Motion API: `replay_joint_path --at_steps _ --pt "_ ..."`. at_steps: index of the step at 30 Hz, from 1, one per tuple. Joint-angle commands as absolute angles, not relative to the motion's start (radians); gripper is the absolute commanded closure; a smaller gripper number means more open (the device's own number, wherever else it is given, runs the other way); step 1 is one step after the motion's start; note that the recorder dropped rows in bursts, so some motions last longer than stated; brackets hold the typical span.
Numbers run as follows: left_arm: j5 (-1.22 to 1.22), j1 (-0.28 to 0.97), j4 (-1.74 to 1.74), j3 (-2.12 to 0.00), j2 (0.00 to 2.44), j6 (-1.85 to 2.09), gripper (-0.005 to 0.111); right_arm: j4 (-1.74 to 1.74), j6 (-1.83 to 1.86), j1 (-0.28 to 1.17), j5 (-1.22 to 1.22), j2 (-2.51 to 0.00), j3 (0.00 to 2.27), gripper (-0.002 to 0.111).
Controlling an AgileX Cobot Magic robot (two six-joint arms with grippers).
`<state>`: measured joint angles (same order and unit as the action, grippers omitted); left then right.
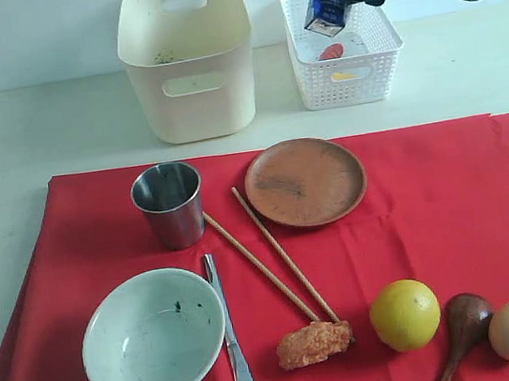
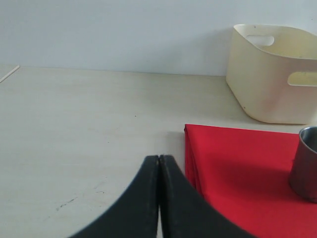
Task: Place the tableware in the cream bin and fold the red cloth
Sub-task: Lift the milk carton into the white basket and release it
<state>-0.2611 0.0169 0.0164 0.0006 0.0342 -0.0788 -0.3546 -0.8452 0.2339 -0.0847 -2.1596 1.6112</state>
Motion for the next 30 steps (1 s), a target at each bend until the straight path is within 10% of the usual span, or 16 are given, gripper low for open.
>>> replay_joint_path --at_steps 1,17,30 --pt "-0.257 0.022 0.010 0.000 0.039 -0.074 0.106 -0.359 -0.831 0.230 -0.055 -2.173 1.632 0.108" --pt "-0.257 0.022 0.010 0.000 0.039 -0.074 0.106 -0.471 -0.841 0.232 -0.058 -2.171 1.632 0.042" --pt "-0.257 0.022 0.010 0.000 0.039 -0.074 0.106 -0.474 -0.813 0.232 -0.201 -2.037 1.632 0.039"
